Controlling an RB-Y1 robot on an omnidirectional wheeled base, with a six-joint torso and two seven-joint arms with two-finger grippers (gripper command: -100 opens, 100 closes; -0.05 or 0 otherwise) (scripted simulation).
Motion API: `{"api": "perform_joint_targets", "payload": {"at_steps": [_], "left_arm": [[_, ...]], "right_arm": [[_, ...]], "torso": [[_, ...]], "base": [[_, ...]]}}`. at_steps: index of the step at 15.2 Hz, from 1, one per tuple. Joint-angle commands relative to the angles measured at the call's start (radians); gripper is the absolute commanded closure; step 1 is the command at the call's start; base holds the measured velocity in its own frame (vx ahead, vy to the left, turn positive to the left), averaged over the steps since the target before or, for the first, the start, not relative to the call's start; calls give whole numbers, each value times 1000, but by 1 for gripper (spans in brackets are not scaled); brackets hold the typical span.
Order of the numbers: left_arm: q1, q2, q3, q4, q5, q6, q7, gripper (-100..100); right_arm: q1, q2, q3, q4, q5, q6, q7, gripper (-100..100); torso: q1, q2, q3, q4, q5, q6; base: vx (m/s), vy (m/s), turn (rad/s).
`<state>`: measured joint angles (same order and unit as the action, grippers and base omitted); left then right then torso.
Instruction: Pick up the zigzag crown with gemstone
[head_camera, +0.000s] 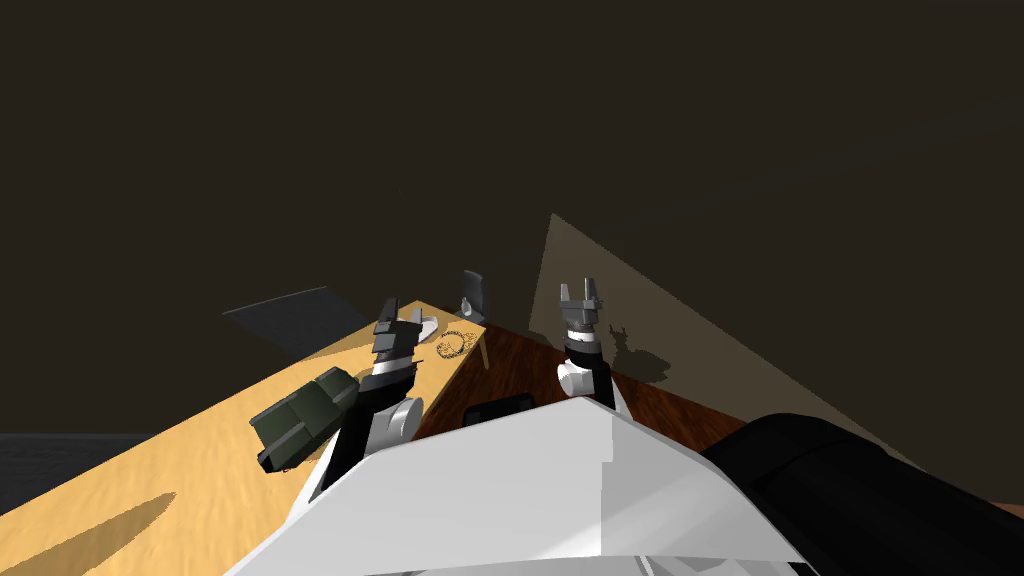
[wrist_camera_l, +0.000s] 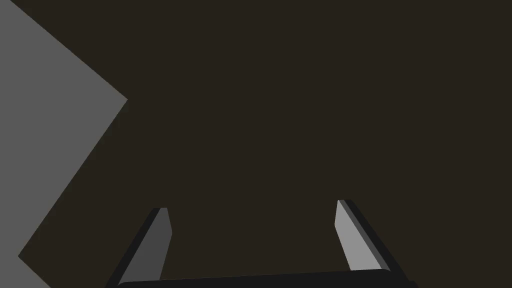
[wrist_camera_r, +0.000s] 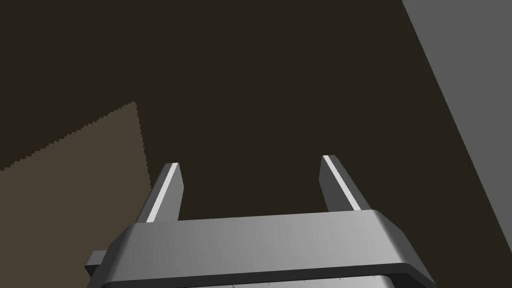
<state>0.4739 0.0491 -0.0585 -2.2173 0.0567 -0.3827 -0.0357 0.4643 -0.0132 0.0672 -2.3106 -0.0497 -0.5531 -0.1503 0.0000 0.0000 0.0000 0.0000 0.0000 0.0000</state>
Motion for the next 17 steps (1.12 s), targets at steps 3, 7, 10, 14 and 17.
{"api": "perform_joint_targets", "payload": {"at_steps": [3, 7, 10, 14, 17], "left_arm": [[-23, 60, 3, 35, 13, 32, 16, -100], [-54, 93, 8, 83, 31, 73, 37, -100], [-93, 119, 13, 146, 54, 129, 64, -100], [-141, 139, 20, 223, 82, 196, 97, -100], [-158, 144, 22, 251, 92, 220, 109, -100]], "right_arm": [[0, 0, 0, 0, 0, 0, 0, 0], [0, 0, 0, 0, 0, 0, 0, 0], [0, 0, 0, 0, 0, 0, 0, 0], [0, 0, 0, 0, 0, 0, 0, 0], [0, 0, 0, 0, 0, 0, 0, 0]], "torso": [[0, 0, 0, 0, 0, 0], [0, -1, -1, 0, 0, 0], [0, -1, -1, 0, 0, 0], [0, -1, -1, 0, 0, 0], [0, -2, -1, 0, 0, 0]], "base": [[3, 0, -13], [10, 1, -22], [11, 1, -25], [15, 0, -27], [12, 0, -23]]}}
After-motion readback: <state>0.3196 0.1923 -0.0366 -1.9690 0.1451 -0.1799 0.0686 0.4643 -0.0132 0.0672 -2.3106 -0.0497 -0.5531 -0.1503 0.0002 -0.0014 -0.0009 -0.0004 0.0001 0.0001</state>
